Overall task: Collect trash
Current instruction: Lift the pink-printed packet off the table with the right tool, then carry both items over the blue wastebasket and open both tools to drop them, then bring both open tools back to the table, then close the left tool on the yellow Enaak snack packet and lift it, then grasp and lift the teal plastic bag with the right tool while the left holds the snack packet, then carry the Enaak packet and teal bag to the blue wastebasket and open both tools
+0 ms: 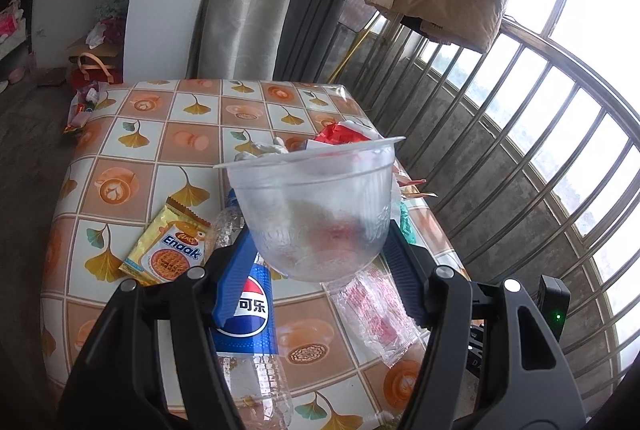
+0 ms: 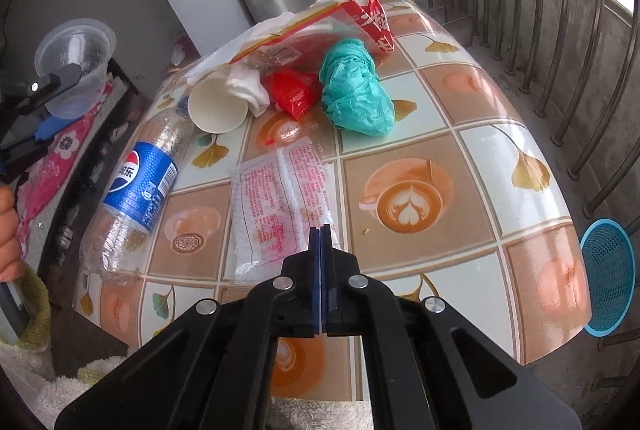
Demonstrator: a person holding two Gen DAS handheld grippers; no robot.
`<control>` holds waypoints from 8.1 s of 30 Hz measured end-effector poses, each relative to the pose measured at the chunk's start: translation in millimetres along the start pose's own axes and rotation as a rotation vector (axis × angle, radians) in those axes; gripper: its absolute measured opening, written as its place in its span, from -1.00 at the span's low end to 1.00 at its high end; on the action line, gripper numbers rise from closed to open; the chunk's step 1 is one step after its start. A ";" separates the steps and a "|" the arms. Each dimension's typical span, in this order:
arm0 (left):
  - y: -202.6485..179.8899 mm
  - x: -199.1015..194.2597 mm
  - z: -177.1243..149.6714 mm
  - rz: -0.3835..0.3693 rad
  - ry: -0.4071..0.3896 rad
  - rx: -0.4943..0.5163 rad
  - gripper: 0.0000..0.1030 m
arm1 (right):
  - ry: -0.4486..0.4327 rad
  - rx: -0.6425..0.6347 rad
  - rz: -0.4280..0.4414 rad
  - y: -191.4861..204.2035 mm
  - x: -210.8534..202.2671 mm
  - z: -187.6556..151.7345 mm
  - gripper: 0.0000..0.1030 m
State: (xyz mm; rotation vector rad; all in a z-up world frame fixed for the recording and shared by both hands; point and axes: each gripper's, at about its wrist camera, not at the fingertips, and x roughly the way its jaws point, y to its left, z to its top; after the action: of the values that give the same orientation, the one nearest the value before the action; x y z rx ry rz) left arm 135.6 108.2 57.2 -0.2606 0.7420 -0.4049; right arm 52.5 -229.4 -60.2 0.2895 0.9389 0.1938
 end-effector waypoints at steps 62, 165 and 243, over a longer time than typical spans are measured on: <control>-388.7 212.2 -88.4 -0.488 0.571 0.574 0.17 | -0.428 1.178 0.141 -389.6 -136.3 -118.7 -0.21; 160.4 31.3 -26.1 0.417 -0.024 -0.226 -0.90 | -0.170 0.104 0.066 -9.2 -25.8 101.5 0.73; -309.6 181.5 -40.5 -0.280 0.387 0.483 -0.90 | -0.356 0.815 -0.106 -312.6 -140.9 -98.4 -0.46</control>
State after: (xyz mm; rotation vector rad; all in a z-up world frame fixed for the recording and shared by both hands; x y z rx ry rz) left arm 146.5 -252.0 33.7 0.1791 0.9622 -0.9007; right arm -97.2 -549.3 -109.5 0.9878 0.6354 -0.3463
